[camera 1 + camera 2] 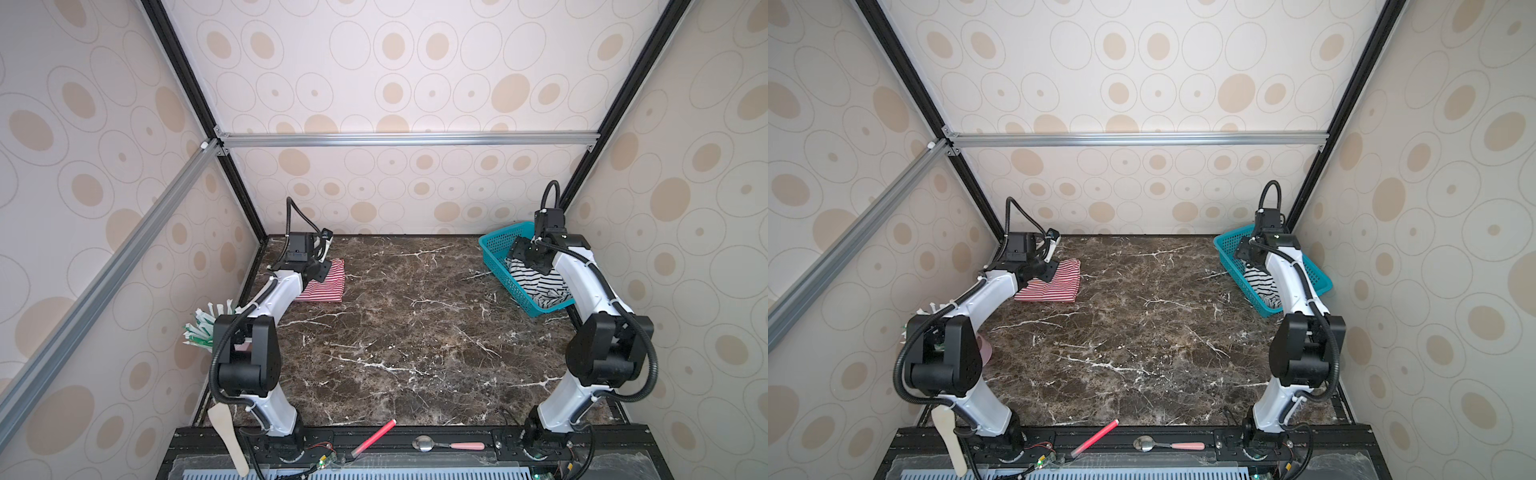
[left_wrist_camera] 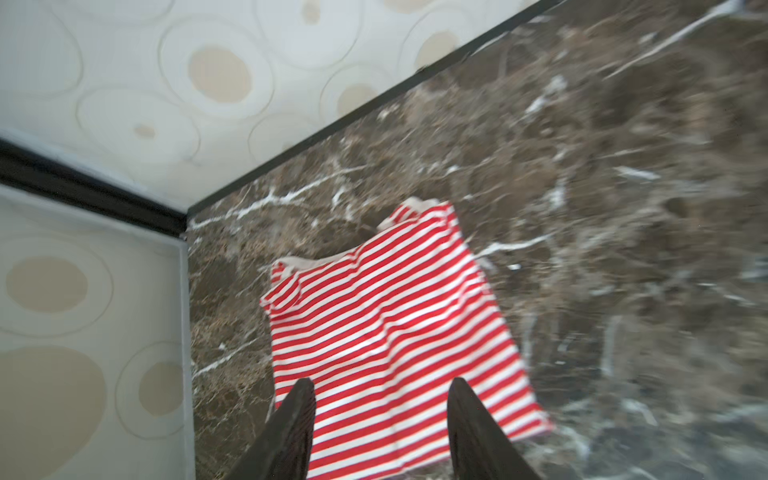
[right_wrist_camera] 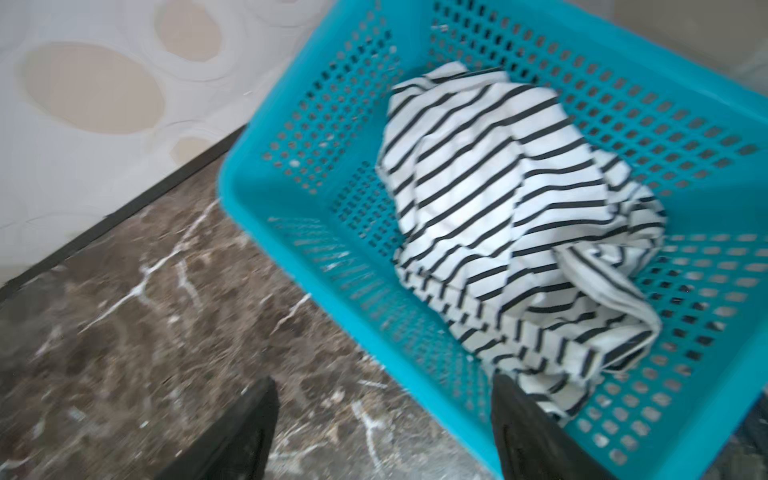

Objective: Fold and stack the tank tops

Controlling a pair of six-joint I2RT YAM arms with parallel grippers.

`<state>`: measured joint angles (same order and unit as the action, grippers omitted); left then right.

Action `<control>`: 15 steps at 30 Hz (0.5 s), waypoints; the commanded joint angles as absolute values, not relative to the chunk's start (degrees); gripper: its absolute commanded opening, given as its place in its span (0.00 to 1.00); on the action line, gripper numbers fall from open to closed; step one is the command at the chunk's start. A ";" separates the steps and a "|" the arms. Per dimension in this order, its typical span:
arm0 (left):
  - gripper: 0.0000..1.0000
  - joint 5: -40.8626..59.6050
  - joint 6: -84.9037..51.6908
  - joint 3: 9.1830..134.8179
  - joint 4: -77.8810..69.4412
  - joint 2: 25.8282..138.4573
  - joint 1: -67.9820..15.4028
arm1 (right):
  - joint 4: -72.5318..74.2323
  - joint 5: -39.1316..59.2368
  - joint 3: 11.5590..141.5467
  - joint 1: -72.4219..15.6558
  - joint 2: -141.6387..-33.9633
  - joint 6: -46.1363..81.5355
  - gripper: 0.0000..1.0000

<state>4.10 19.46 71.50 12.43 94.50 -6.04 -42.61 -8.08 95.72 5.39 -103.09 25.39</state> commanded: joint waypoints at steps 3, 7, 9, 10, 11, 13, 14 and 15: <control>0.53 8.15 17.49 64.70 12.92 91.63 -11.45 | -49.54 -15.48 101.03 10.57 -109.90 24.17 0.84; 0.52 8.84 18.07 60.80 12.05 92.49 -13.08 | -50.62 -14.70 104.21 14.24 -114.71 23.69 0.84; 0.52 9.05 18.28 59.08 11.54 92.94 -13.49 | -50.75 -14.55 105.58 15.08 -116.89 23.32 0.85; 0.52 9.17 18.26 58.28 11.30 92.99 -13.62 | -51.35 -14.20 106.57 15.49 -118.32 23.36 0.85; 0.52 9.36 18.28 57.53 11.12 92.91 -13.79 | -51.88 -13.98 107.46 15.76 -119.63 23.38 0.85; 0.52 9.79 18.04 56.32 10.95 92.60 -14.09 | -53.38 -13.59 109.61 16.08 -122.68 23.38 0.85; 0.52 10.13 17.95 56.01 11.11 92.38 -14.27 | -54.04 -13.60 110.52 16.11 -124.05 23.42 0.85; 0.52 10.41 17.86 55.67 11.31 92.22 -14.40 | -54.67 -13.03 111.43 16.08 -125.55 23.47 0.85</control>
